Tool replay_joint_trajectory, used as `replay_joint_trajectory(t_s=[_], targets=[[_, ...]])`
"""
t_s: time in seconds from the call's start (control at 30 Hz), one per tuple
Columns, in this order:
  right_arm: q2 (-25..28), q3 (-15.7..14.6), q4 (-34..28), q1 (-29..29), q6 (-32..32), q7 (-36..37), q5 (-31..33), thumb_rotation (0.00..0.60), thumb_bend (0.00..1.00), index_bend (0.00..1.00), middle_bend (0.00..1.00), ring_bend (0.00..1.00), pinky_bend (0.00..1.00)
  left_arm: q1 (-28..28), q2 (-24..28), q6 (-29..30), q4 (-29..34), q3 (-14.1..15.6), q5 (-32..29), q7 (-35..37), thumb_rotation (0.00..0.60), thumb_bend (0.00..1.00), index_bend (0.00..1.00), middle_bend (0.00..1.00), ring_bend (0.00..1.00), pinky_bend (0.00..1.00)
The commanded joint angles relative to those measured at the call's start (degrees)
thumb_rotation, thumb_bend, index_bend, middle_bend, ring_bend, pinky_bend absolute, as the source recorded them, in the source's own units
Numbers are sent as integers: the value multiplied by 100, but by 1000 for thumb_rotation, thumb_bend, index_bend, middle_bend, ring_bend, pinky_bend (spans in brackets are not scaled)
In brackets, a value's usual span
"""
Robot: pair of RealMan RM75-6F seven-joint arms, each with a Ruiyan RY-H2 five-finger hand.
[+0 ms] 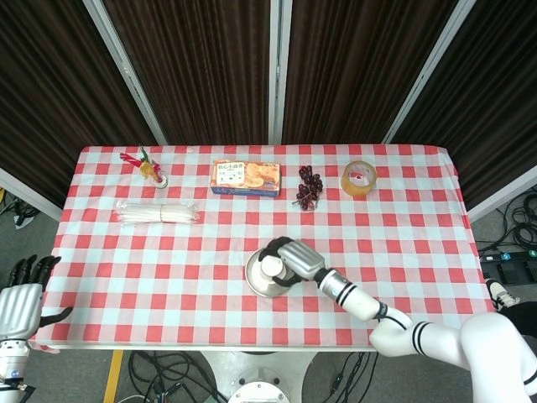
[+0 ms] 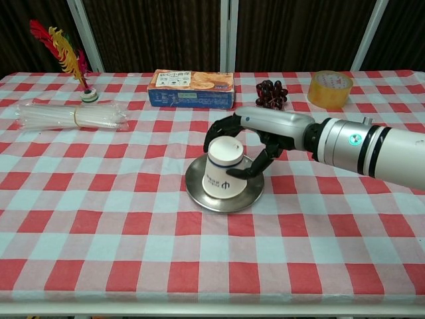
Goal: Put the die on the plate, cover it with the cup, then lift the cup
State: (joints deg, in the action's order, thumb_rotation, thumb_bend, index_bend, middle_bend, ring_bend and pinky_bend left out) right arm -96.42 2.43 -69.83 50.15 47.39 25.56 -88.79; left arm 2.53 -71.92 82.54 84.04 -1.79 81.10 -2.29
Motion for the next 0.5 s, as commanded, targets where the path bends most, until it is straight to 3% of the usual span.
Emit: replay_joint_trajectory(t_s=[0.03, 0.2, 0.4, 0.5], targets=[[10, -57, 36, 11, 51, 40, -88, 600, 331, 531, 365, 172, 150, -3, 3, 18, -7, -1, 13, 7, 600, 0, 142, 129, 22, 18], [-182, 191, 415, -30, -1, -151, 309, 600, 330, 529, 361, 171, 150, -30, -1, 14, -18, 11, -16, 41, 600, 0, 142, 129, 21, 18], [53, -119, -13, 34, 38, 232, -168, 600, 330, 529, 361, 172, 150, -8, -13, -13, -26, 2, -15, 22, 600, 0, 142, 129, 22, 18], [20, -69, 149, 61, -23, 144, -83, 600, 330, 528, 362, 172, 150, 2, -3, -4, -24, 0, 11, 14, 600, 0, 143, 129, 21, 18]])
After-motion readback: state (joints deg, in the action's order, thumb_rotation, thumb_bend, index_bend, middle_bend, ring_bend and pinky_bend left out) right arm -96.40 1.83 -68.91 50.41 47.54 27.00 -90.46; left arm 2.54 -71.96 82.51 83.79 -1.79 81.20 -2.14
